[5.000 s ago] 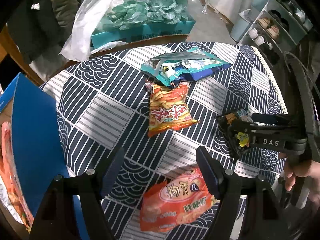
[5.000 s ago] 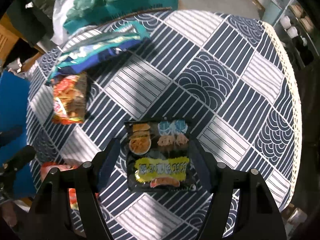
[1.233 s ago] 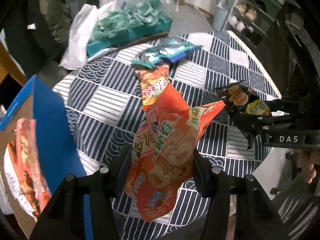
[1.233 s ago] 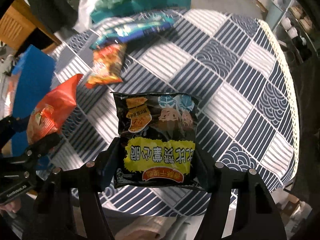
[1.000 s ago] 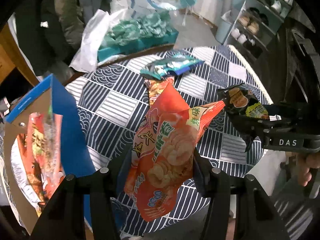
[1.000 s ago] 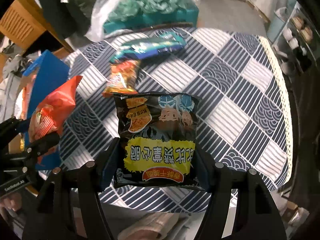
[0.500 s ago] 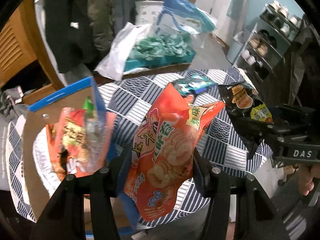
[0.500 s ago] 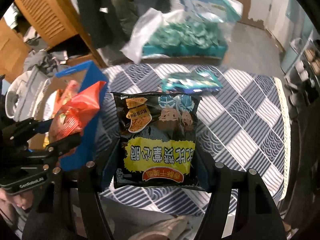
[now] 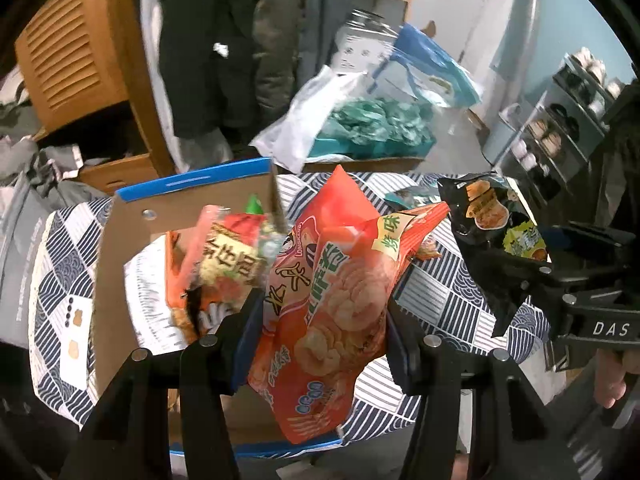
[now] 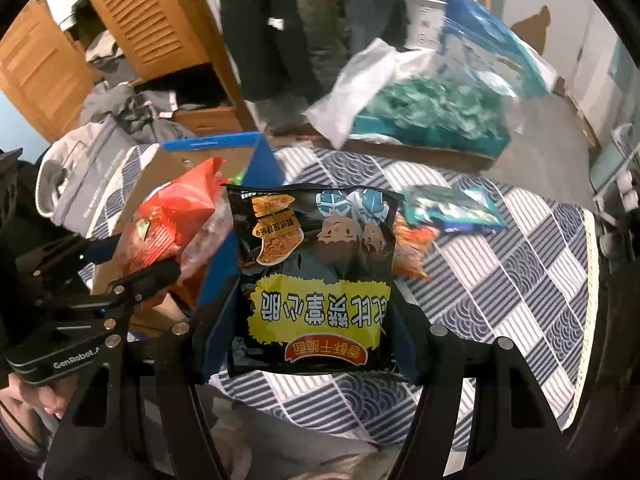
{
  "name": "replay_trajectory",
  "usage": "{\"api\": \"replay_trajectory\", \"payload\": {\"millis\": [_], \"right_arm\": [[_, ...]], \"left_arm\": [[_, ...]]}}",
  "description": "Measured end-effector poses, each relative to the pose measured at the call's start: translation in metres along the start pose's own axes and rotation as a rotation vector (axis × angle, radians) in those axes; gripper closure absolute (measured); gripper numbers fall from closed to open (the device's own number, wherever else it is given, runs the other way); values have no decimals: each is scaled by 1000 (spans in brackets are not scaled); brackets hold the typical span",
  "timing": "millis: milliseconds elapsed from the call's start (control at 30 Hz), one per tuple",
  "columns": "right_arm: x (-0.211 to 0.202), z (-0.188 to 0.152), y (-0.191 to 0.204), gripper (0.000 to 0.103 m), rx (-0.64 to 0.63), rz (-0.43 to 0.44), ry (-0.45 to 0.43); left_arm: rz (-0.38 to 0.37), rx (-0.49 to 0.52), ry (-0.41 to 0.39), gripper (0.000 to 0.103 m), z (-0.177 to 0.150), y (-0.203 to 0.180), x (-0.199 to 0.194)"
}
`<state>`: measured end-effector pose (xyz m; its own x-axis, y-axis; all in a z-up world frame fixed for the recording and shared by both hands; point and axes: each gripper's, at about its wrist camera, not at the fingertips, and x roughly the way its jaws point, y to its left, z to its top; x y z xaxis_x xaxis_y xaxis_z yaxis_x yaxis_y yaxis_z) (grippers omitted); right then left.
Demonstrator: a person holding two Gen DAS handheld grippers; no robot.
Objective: Organize snacks
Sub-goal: 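Lift the black bag and orange bag and carry them over the box, then open both tools to drop the black bag and orange bag into the box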
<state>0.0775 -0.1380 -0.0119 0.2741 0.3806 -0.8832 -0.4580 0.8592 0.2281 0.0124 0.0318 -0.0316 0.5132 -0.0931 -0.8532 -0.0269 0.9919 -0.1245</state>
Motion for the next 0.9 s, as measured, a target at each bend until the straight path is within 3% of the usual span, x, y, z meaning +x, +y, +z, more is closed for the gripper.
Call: {"api": "replay_trajectory", "payload": {"millis": [500, 900], "right_arm": [[39, 23, 80, 36, -120, 66, 52], [81, 25, 134, 35, -212, 83, 128]], "left_arm": [[78, -143, 7, 47, -20, 76, -4], [118, -263, 71, 44, -39, 125, 15]]}}
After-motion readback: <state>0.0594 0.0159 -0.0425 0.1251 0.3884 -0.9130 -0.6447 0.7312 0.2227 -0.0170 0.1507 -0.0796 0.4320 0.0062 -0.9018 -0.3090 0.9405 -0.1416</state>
